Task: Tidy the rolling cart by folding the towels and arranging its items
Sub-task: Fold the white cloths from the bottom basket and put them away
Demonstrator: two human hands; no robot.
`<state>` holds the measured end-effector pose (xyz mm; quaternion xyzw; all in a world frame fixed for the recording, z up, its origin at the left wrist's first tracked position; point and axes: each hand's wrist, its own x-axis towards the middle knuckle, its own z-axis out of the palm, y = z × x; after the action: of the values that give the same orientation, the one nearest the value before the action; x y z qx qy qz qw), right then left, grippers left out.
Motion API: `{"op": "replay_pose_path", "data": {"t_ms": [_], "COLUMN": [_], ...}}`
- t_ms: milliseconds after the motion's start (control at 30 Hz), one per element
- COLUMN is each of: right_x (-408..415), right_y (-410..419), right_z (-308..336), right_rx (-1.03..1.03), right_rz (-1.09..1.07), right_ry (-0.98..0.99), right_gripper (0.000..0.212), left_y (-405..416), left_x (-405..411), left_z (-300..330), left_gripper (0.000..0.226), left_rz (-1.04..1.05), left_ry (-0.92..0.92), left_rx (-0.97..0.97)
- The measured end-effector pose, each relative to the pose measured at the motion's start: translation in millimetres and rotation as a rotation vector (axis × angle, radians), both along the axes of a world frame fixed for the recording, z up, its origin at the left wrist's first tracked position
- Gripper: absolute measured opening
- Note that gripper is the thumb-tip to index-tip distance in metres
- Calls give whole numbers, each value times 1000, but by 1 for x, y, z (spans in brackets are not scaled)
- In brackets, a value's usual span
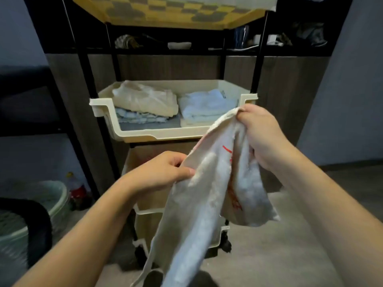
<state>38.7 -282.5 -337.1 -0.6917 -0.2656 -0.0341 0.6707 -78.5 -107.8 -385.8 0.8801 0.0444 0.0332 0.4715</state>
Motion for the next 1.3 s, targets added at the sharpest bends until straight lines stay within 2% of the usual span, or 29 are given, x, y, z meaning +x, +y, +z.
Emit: {"op": "replay_pose_path", "data": {"t_ms": [33, 100, 167, 233, 267, 333, 433, 500, 600, 633, 700, 767, 900, 1000, 1100, 1200, 1233, 1300], "right_x": [-2, -9, -16, -20, -17, -11, -6, -8, -11, -10, -4, 4, 19, 25, 21, 8, 6, 6], "right_y": [-5, -19, -26, -31, -33, -36, -33, -29, -23, -22, -23, -29, -43, -45, -37, -24, -21, -14], "right_z": [-6, -23, -43, -64, -73, -84, -96, -103, -107, -108, -107, -106, -109, -112, -119, -126, -129, -138], "right_rx": [-5, -214, -387, -363, -318, -154, 17, -16, -388, -525, -669, -653, -460, -460, -484, -428, -464, -545], "right_rz": [-67, -198, -166, -88, -88, -111, -14, 122, 274, 254, 173, 75, -223, -311, -179, 140, 241, 346], "right_ry": [-28, -205, -270, -197, -148, 6, 261, 305, 195, 123, -11, -74, -118, -84, -48, 90, 128, 119], "right_gripper": [25, 30, 44, 53, 49, 26, 23, 16, 46, 45, 26, 17, 23, 33, 32, 26, 30, 22], "left_y": [1, -3, -11, -18, -20, -21, -20, -23, -25, -23, -15, -7, 4, 14, 5, -8, -9, -7], "left_x": [-1, 0, 6, 12, 15, 20, 23, 26, 32, 35, 41, 44, 44, 40, 41, 46, 47, 48], "left_z": [-15, -31, -33, -32, -33, -39, -50, -57, -60, -63, -68, -81, -120, -136, -129, -115, -111, -106], "left_gripper": [34, 41, 37, 31, 25, 10, 15, 10, 9, 9, 12, 16, 24, 25, 33, 23, 22, 24], "left_rz": [65, 187, 229, 233, 227, 198, 123, 77, 137, 167, 171, 99, -6, 71, 134, 85, 95, 164], "left_ry": [-40, -153, -251, -312, -311, -227, -119, -132, -215, -243, -257, -160, 177, 132, -11, -171, -228, -293], "left_rx": [-28, -155, -212, -151, -122, -104, -125, -145, -121, -117, -101, -48, 180, 76, -133, -107, -86, -65]}}
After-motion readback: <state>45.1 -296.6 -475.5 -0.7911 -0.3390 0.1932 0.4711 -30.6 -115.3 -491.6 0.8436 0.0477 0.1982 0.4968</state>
